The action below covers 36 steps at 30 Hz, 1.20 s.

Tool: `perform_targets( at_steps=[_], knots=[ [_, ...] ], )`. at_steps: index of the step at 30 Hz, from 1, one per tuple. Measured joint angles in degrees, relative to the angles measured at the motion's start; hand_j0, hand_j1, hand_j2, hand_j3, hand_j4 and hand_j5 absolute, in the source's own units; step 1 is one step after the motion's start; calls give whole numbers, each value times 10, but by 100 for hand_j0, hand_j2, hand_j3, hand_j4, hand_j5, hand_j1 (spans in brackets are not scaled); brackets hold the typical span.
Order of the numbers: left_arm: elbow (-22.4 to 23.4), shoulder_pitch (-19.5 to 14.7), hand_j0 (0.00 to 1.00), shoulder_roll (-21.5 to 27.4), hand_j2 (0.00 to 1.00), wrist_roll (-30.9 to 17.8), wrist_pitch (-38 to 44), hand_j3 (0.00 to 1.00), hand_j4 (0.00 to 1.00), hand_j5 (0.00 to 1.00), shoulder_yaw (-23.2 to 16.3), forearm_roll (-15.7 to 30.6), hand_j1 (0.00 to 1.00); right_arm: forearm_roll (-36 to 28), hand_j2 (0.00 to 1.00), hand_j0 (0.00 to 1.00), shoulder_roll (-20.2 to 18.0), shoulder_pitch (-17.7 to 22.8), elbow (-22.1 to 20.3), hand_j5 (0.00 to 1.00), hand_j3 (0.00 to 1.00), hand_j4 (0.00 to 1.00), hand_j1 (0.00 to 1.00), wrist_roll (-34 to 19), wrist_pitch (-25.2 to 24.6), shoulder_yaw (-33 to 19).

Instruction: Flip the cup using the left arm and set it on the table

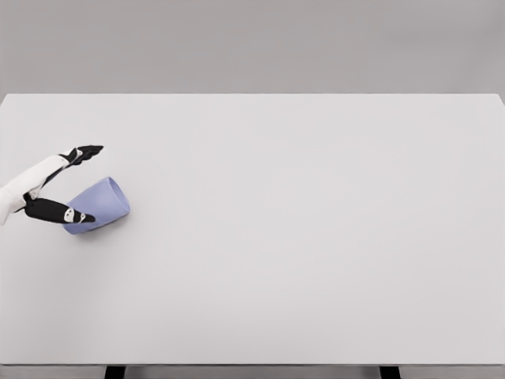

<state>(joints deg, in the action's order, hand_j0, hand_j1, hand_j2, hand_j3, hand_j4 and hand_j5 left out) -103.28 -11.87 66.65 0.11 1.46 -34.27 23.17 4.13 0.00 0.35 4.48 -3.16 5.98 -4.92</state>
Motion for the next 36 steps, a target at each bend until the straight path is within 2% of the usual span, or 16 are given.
perform_targets(
  at_steps=[16, 36],
  knots=[
    [-1, 13, 100, -25, 100, 10, 53, 100, 100, 100, 0, 2, 100, 0, 100, 100, 0, 0, 0, 100, 100, 100, 100, 0, 0, 0],
    [0, 6, 100, -36, 100, 9, 101, 100, 100, 100, -2, 2, 100, 0, 100, 100, 0, 0, 0, 100, 100, 100, 100, 0, 0, 0]
  ],
)
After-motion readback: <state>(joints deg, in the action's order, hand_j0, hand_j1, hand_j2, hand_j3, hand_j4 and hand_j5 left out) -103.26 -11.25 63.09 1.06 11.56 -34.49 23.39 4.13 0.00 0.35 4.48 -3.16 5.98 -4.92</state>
